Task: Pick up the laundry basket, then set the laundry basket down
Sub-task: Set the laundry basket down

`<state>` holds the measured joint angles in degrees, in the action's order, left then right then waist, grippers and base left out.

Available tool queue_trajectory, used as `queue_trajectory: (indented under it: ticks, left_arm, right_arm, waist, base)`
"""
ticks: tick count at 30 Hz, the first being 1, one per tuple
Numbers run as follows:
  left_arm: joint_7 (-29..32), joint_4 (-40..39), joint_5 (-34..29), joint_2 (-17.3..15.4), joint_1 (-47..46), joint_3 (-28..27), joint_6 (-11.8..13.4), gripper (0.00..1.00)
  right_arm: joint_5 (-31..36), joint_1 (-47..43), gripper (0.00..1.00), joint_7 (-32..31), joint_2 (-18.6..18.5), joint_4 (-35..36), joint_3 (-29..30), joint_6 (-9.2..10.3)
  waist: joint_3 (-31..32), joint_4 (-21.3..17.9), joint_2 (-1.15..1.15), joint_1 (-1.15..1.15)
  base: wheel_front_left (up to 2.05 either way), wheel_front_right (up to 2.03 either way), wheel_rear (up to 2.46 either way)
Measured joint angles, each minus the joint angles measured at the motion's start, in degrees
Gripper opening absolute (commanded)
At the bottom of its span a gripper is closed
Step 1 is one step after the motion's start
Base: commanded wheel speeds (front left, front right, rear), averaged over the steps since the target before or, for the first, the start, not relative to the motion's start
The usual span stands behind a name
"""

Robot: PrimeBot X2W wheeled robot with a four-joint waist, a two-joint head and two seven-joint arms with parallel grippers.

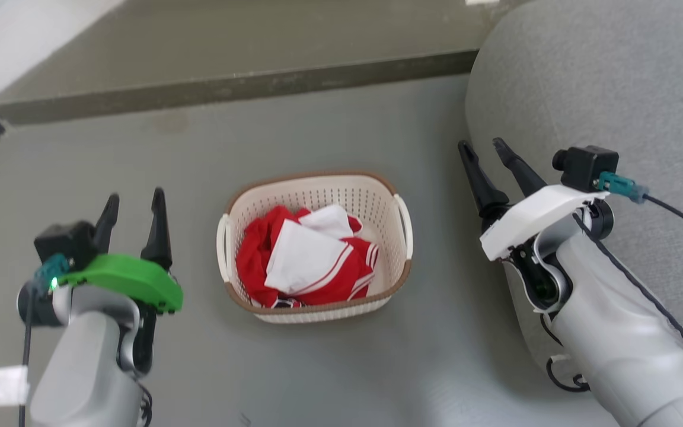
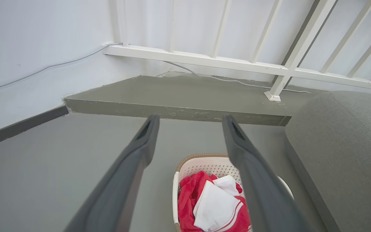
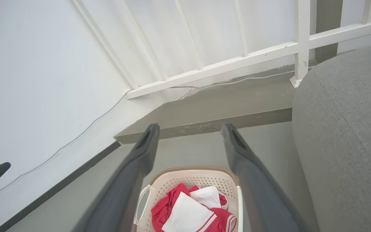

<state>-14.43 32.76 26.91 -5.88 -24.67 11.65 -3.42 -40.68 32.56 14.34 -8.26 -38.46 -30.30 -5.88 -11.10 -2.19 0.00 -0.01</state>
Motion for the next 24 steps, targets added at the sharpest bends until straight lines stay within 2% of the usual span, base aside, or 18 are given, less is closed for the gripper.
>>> queue_trajectory:
  ticks: [8, 24]
  left_arm:
    - [0.0, -5.35, -0.67, 1.04, 6.87, -2.7, 0.79, 1.0]
    - [0.01, -11.5, -2.82, 2.11, 14.94, -3.99, 0.97, 1.0]
  right_arm:
    - [5.21, -6.39, 1.0, 0.0, -0.33, 7.67, 3.88, 1.53]
    - [10.25, -16.61, 1.0, 0.0, -0.08, 14.78, 7.82, 2.97]
  waist:
    - [4.79, -0.45, 0.0, 0.0]
    - [8.52, -0.89, 0.0, 0.0]
  base:
    - [0.0, 0.0, 0.0]
    - [0.0, 0.0, 0.0]
